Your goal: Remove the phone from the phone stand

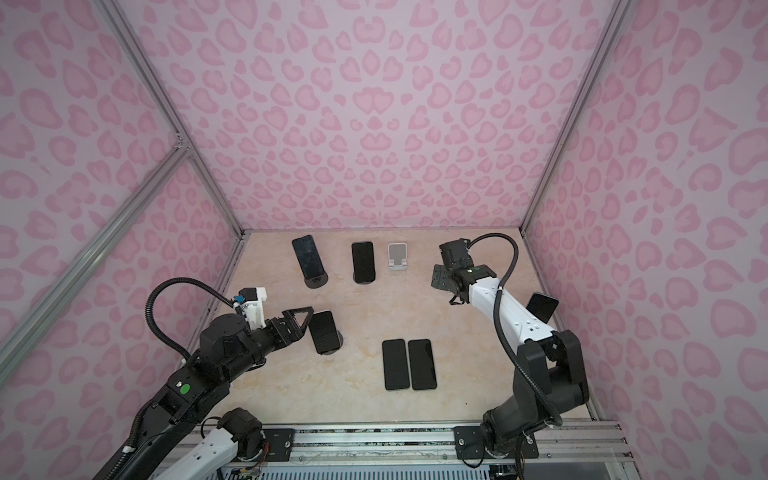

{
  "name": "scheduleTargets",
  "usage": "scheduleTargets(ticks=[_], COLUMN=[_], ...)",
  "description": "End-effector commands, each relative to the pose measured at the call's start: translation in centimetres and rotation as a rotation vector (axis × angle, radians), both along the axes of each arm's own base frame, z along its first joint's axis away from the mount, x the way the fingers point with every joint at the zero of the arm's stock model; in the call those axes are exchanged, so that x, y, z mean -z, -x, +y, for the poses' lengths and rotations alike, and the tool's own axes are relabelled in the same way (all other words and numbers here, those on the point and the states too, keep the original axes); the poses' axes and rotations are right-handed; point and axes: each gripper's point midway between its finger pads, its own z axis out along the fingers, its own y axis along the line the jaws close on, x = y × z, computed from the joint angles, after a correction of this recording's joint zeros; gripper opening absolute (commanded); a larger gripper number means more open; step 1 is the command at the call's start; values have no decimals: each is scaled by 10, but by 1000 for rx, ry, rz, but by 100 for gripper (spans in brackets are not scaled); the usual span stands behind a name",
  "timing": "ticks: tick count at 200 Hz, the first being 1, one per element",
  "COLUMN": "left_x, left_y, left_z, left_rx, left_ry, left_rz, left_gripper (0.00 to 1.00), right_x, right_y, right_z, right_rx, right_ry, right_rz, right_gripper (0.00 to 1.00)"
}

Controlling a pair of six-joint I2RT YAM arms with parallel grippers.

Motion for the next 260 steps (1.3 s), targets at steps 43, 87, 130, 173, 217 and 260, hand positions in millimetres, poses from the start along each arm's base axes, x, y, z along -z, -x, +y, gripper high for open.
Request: scheduleTargets(ticks=[43, 87, 130, 173, 217, 260], left_x=[-10, -10, -8, -8, -10, -12], left_y=[2, 2, -1, -3, -5, -5], left_z=[-12, -13, -11, -12, -13, -13], left_rx=[73, 70, 56, 54, 54, 48], left_ry=[7, 14, 4, 0, 2, 15], left_rz=[-8, 1, 5, 12, 10, 9], left_gripper=[98, 97, 97, 97, 97, 97], right_x=[48, 67, 80, 54, 38, 61], right_y=[-48, -60, -59, -73, -127, -160], right_z=[-18, -26, -23, 2, 53, 85], right_rx=[-67, -6, 5, -75, -176, -199], right_ry=[1, -12, -32, -54, -67, -48], right_rz=[157, 160, 156, 60, 17, 63], right_gripper=[99, 99, 69, 59, 60, 61])
